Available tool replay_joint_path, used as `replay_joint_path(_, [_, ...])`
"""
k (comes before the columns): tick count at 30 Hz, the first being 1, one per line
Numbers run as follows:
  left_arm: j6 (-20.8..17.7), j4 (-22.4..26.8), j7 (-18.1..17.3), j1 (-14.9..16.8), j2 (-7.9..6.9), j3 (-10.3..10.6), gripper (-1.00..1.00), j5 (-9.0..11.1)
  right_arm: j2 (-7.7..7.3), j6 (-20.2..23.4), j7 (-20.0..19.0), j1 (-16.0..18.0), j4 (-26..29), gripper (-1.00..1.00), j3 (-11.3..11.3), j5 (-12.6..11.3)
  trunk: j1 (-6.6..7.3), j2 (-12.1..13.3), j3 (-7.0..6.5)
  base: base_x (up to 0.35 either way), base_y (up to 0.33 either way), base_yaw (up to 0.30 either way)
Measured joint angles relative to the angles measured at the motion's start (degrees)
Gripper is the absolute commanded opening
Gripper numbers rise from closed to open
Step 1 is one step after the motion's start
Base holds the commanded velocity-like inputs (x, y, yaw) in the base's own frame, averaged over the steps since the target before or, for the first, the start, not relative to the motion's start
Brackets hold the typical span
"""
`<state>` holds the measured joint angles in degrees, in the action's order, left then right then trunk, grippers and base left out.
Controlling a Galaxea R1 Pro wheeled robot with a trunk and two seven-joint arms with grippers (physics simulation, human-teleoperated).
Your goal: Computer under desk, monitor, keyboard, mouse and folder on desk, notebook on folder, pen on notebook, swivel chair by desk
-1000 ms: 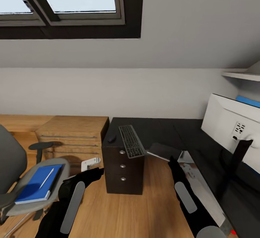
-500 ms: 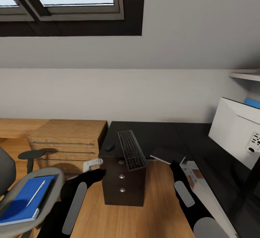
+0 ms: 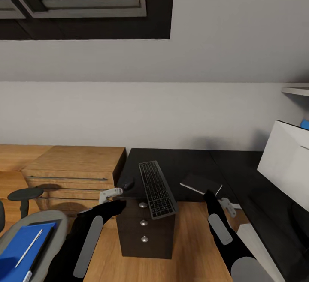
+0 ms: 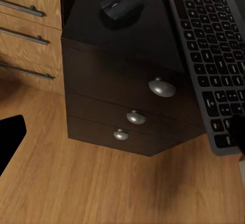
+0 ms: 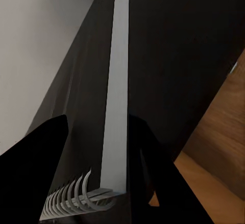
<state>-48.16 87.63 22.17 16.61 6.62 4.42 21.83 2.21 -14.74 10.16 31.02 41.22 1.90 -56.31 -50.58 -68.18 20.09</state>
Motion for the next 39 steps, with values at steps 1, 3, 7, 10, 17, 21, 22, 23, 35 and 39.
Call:
replay_joint_path(1, [-0.09, 0.14, -0.02, 0.00, -0.01, -0.02, 1.00, 0.02, -0.06, -0.13, 0.00, -0.01, 0.05, -1.00, 0.06, 0.02, 0.00, 0.00, 0.00, 0.045, 0.000, 0.000])
replay_joint_path(3, [-0.17, 0.32, -0.03, 0.02, -0.01, -0.02, 1.00, 0.04, -0.08, -0.17, -0.02, 0.02, 0.11, -1.00, 0.10, 0.00, -0.01, 0.00, 0.00, 0.030, 0.000, 0.000])
replay_joint_path(7, [-0.28, 1.22, 0.00, 0.00, 0.01, -0.02, 1.00, 0.06, -0.11, -0.18, -0.17, 0.00, 0.25, -1.00, 0.22, -0.10, -0.01, 0.00, 0.00, 0.013, 0.000, 0.000])
replay_joint_path(10, [-0.35, 2.08, 0.06, 0.01, 0.05, -0.04, 1.00, 0.06, -0.14, -0.23, -0.44, 0.00, 0.44, -1.00, 0.20, -0.12, -0.01, 0.00, 0.00, 0.004, 0.000, 0.000])
replay_joint_path(17, [-0.45, 2.45, 0.29, 0.01, 0.17, -0.05, 1.00, 0.07, -0.19, -0.22, -2.18, 0.02, 0.77, -1.00, 0.27, -0.14, -1.10, -1.99, 0.89, 0.001, 0.000, 0.000])
replay_joint_path(21, [-0.47, 2.48, 0.35, 0.02, 0.22, -0.05, 1.00, 0.07, -0.21, -0.27, -2.43, 0.02, 0.87, -1.00, 0.32, -0.13, -1.98, -3.59, 1.61, 0.000, 0.000, 0.000])
replay_joint_path(22, [-0.47, 2.48, 0.36, 0.02, 0.23, -0.05, 1.00, 0.07, -0.21, -0.26, -2.51, 0.02, 0.98, -1.00, 0.32, -0.15, -2.20, -4.00, 1.79, 0.000, 0.000, 0.000])
replay_joint_path(23, [-0.47, 2.48, 0.37, 0.01, 0.23, -0.05, 1.00, 0.07, -0.19, -0.27, -2.61, 0.03, 1.07, -1.00, 0.31, -0.16, -2.42, -4.40, 1.97, 0.000, 0.000, 0.000])
replay_joint_path(35, [-0.47, 2.41, 0.38, 0.01, 0.24, -0.10, 1.00, 0.07, 0.10, -0.32, -5.20, -0.02, 3.55, -1.00, 0.19, -0.25, -5.06, -9.21, 4.13, 0.000, 0.000, 0.000])
replay_joint_path(39, [-0.47, 2.41, 0.38, 0.01, 0.24, -0.08, 1.00, 0.07, 0.08, -0.33, -5.26, -0.03, 3.63, -1.00, 0.24, -0.26, -5.94, -10.82, 4.85, 0.000, 0.000, 0.000])
